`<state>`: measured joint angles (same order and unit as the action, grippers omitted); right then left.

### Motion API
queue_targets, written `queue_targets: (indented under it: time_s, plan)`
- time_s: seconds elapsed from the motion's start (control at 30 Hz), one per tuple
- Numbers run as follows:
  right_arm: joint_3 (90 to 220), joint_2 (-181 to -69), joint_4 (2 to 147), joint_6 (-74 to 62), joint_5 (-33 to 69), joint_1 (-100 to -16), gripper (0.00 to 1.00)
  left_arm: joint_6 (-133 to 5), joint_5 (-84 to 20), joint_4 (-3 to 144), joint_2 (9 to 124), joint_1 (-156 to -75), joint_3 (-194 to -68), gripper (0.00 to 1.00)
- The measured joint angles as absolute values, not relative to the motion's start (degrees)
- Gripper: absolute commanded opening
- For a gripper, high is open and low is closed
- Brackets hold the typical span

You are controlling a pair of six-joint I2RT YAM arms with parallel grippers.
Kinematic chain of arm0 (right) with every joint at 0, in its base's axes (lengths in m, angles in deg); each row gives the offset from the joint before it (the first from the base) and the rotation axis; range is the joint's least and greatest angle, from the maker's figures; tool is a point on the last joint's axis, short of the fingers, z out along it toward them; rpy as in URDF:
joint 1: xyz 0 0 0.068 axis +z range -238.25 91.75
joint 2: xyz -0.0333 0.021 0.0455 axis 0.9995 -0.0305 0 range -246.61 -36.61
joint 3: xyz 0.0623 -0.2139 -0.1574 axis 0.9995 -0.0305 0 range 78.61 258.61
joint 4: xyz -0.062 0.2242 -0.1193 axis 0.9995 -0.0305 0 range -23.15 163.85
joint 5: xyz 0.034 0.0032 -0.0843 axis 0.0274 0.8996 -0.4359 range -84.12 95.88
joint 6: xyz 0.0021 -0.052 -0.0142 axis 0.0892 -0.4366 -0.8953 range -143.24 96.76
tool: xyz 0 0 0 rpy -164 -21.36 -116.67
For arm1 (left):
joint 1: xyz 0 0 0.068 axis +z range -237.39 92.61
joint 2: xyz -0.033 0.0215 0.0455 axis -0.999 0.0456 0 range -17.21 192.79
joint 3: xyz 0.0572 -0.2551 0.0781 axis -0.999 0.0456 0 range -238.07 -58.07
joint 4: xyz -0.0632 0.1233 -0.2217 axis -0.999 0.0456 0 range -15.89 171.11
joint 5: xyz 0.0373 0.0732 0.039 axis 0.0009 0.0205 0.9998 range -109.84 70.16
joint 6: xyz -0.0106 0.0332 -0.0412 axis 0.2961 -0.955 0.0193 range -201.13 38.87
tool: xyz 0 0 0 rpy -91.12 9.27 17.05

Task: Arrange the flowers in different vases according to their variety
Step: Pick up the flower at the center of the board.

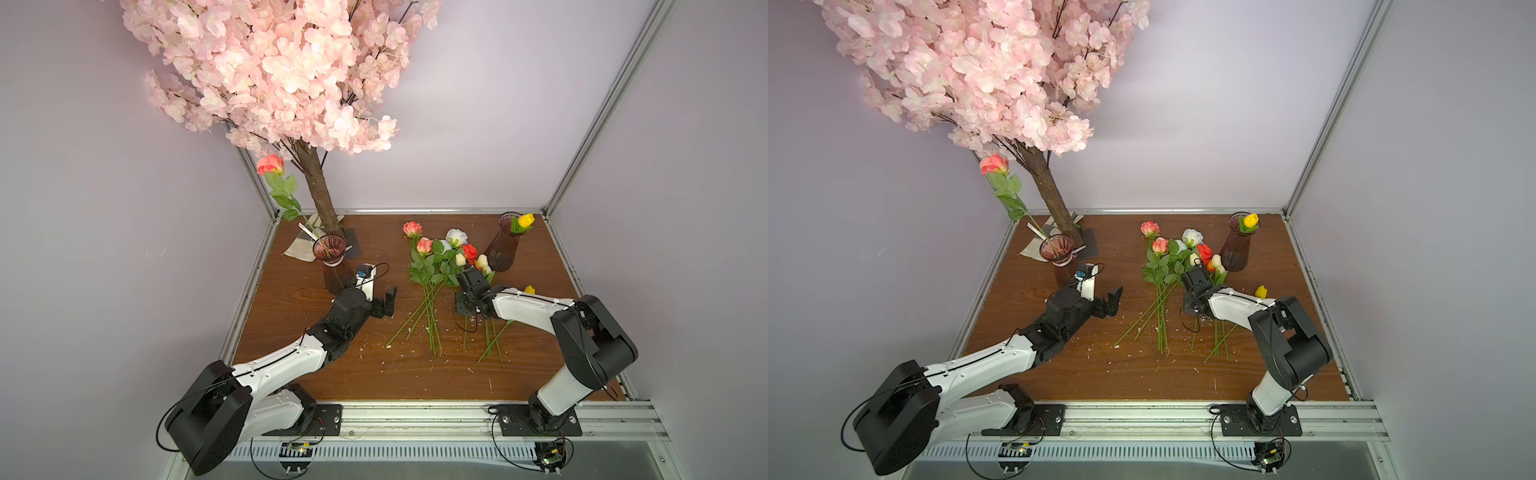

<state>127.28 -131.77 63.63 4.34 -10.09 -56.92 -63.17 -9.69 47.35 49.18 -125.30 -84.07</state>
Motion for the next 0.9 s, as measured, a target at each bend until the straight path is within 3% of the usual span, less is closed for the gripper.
queue_targets:
  time_s: [0.13, 0.33, 0.7, 0.9]
  plan:
    - [128.5, -132.73, 62.91, 5.12, -11.01, -56.16, 0.0, -63.17, -9.71, 47.35, 49.4, -125.3, -84.07, 1.0]
    - [128.32, -130.21, 61.16, 5.54, -11.36, -56.07, 0.0, -63.19, -9.71, 47.28, 49.4, -125.3, -84.07, 0.99]
    - [123.25, -108.25, 66.42, 4.05, -9.69, -56.2, 0.0, -63.37, -9.71, 47.07, 49.29, -125.3, -84.05, 1.0]
    - [126.27, -104.38, 69.48, 0.4, -8.97, -58.21, 0.0, -63.41, -9.71, 46.87, 48.94, -125.3, -84.05, 1.0]
